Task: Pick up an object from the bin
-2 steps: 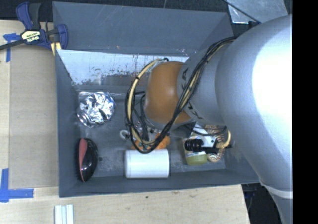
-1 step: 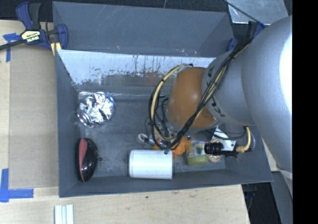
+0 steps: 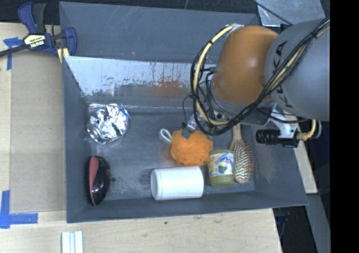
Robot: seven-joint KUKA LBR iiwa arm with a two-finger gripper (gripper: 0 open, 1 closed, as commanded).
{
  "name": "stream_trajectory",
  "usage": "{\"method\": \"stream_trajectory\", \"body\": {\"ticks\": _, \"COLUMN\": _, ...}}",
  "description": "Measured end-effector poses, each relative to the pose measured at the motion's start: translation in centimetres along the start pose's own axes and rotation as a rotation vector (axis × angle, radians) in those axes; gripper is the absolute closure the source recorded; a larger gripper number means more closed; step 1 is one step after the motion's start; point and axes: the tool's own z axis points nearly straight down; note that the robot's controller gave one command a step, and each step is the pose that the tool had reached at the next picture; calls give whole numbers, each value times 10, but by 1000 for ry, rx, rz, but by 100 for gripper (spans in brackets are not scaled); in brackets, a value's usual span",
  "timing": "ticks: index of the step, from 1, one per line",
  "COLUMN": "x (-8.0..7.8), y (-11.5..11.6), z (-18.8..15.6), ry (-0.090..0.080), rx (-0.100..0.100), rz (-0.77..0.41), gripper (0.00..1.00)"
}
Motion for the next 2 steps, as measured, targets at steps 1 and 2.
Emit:
{"method": "stream_trajectory", "body": {"ticks": 1, "x": 2, "y": -1, "z": 5, "ry": 8, "rx": 7, "rz": 0, "gripper": 0}}
{"method": "stream_trajectory", "body": {"ticks": 2, "x": -4, "y": 48, "z": -5, "ry": 4, "rx": 2, "rz": 112, "gripper": 0}}
